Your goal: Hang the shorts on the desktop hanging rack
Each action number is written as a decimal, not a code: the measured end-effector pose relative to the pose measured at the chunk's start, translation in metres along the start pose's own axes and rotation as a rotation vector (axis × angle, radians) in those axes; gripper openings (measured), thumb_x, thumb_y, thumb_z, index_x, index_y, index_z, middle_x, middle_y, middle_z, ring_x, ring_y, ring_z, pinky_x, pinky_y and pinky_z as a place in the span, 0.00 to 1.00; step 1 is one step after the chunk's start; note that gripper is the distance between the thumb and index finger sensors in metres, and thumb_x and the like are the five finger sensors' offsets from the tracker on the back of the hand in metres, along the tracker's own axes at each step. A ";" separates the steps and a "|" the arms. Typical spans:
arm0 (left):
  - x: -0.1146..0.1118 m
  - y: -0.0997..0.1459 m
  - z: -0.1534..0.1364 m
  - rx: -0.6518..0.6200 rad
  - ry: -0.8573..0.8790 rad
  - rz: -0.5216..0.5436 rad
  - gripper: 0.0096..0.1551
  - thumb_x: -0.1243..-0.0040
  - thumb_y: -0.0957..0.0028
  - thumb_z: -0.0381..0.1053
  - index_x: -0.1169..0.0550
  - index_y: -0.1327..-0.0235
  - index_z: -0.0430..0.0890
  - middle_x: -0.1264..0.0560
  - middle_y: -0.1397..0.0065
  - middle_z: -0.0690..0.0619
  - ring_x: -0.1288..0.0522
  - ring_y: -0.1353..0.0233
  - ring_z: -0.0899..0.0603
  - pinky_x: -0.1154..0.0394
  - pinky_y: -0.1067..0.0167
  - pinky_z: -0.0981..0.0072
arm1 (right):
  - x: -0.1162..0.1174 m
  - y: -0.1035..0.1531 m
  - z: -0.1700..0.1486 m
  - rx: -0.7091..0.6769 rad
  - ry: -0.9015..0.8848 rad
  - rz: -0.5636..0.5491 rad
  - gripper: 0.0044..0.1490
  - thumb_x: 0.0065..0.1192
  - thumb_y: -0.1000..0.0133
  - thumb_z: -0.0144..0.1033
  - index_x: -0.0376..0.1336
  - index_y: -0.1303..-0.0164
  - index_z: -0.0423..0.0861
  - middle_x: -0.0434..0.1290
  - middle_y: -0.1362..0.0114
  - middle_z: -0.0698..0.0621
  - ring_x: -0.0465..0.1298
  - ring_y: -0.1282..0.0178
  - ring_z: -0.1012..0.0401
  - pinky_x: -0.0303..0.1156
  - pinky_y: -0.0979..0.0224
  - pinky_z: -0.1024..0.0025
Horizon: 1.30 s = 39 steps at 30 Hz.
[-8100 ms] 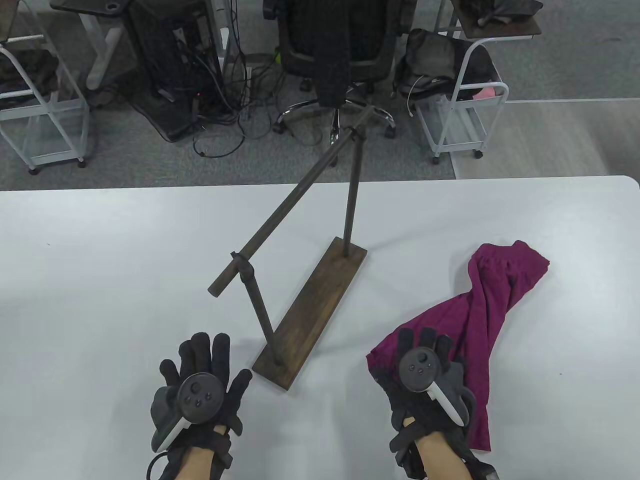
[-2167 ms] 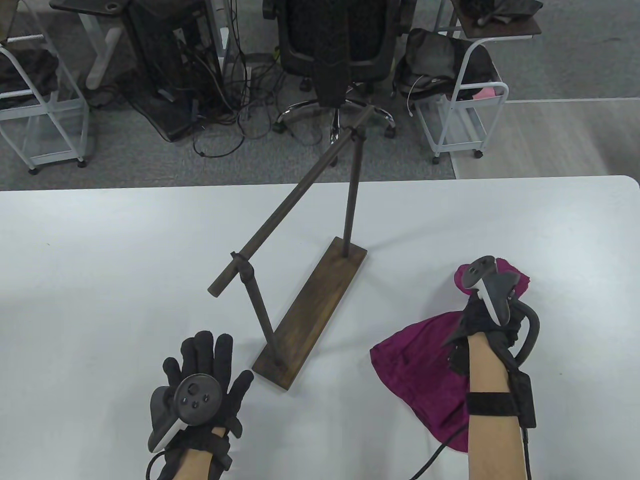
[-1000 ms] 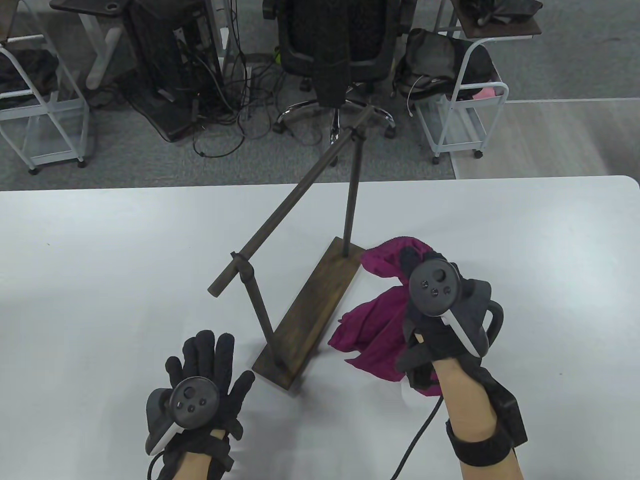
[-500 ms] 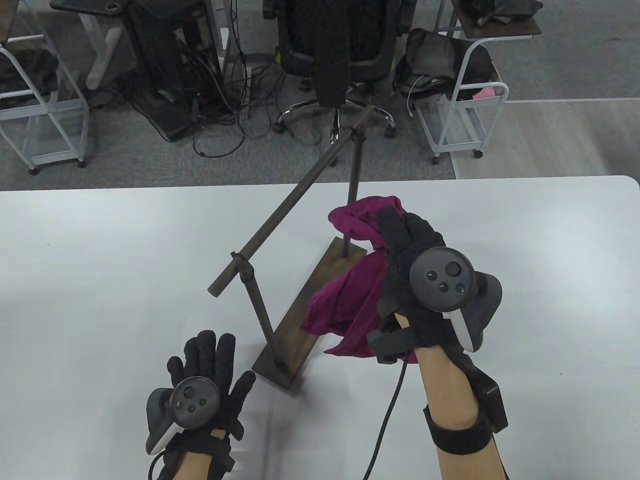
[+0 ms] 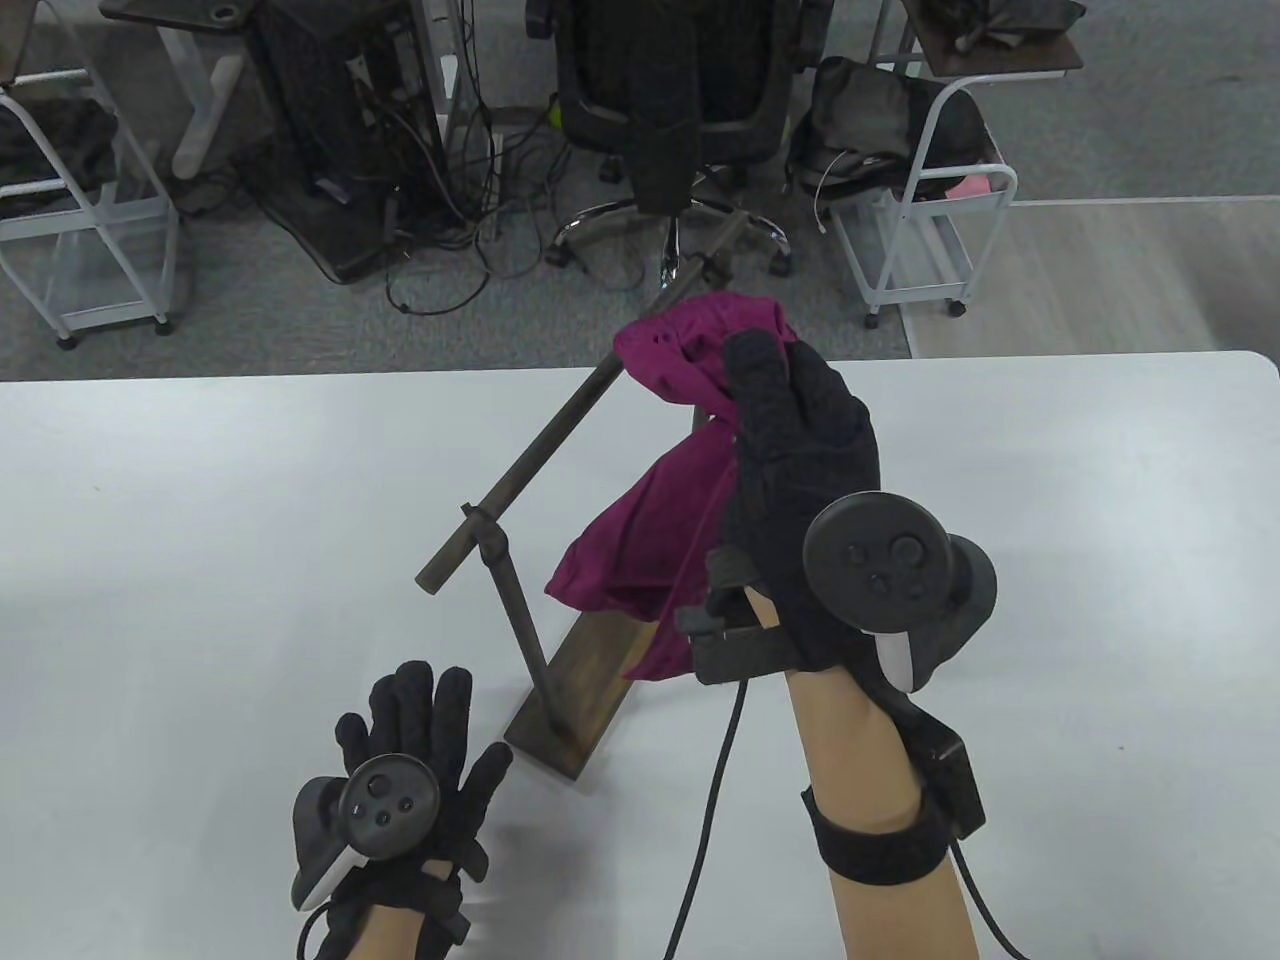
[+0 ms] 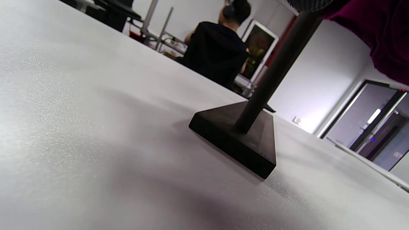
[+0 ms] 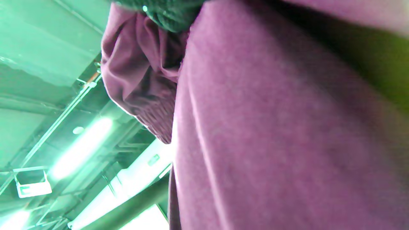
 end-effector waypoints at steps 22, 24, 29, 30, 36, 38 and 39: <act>0.000 -0.001 0.002 -0.013 0.013 -0.004 0.48 0.60 0.35 0.66 0.57 0.15 0.41 0.69 0.17 0.32 0.67 0.17 0.23 0.72 0.32 0.17 | 0.060 -0.031 0.030 -0.151 -0.277 0.169 0.33 0.52 0.30 0.32 0.46 0.21 0.70 0.50 0.14 0.55 0.59 0.16 0.56 0.50 0.11 0.53; 0.000 -0.001 0.002 -0.012 0.013 -0.004 0.47 0.60 0.35 0.66 0.57 0.15 0.42 0.69 0.17 0.32 0.67 0.17 0.23 0.72 0.32 0.17 | 0.067 -0.032 0.030 -0.156 -0.260 0.205 0.33 0.53 0.31 0.32 0.47 0.21 0.68 0.51 0.14 0.54 0.59 0.17 0.55 0.50 0.12 0.52; 0.000 -0.001 0.003 -0.011 0.016 -0.009 0.48 0.60 0.35 0.66 0.57 0.15 0.41 0.69 0.17 0.32 0.67 0.17 0.23 0.71 0.32 0.17 | 0.082 -0.031 0.029 -0.187 -0.188 0.300 0.34 0.53 0.31 0.32 0.46 0.20 0.65 0.52 0.13 0.53 0.59 0.16 0.53 0.49 0.12 0.48; 0.000 -0.001 0.003 -0.011 0.017 -0.011 0.48 0.61 0.35 0.66 0.57 0.15 0.41 0.69 0.17 0.32 0.67 0.17 0.23 0.71 0.32 0.17 | 0.084 -0.031 0.029 -0.195 -0.155 0.322 0.34 0.53 0.31 0.32 0.46 0.20 0.65 0.52 0.13 0.53 0.58 0.15 0.54 0.49 0.12 0.48; 0.001 -0.001 0.003 -0.009 0.022 -0.013 0.48 0.60 0.35 0.66 0.57 0.14 0.41 0.69 0.17 0.32 0.67 0.17 0.22 0.71 0.32 0.17 | 0.101 -0.026 0.029 -0.222 0.002 0.457 0.33 0.49 0.31 0.36 0.44 0.18 0.64 0.50 0.11 0.54 0.51 0.12 0.51 0.41 0.11 0.46; 0.001 0.000 0.003 -0.009 0.024 -0.012 0.48 0.61 0.35 0.66 0.57 0.14 0.41 0.69 0.17 0.32 0.67 0.17 0.22 0.71 0.32 0.17 | 0.105 -0.024 0.027 -0.238 0.022 0.482 0.34 0.49 0.32 0.41 0.44 0.17 0.62 0.50 0.10 0.53 0.49 0.11 0.51 0.37 0.10 0.45; 0.001 0.000 0.003 -0.010 0.024 -0.011 0.48 0.60 0.35 0.66 0.57 0.14 0.41 0.69 0.17 0.32 0.67 0.17 0.22 0.71 0.32 0.17 | 0.107 -0.023 0.026 -0.250 0.022 0.507 0.35 0.49 0.33 0.46 0.44 0.16 0.61 0.49 0.09 0.52 0.47 0.11 0.50 0.36 0.10 0.44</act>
Point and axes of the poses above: the tracker on the back of each hand, its own z axis roughly to the thumb side, its own y axis roughly from the fingertips to the wrist, x = y × z, the point moved 3 cm from there along -y, roughly from the wrist to the fingertips
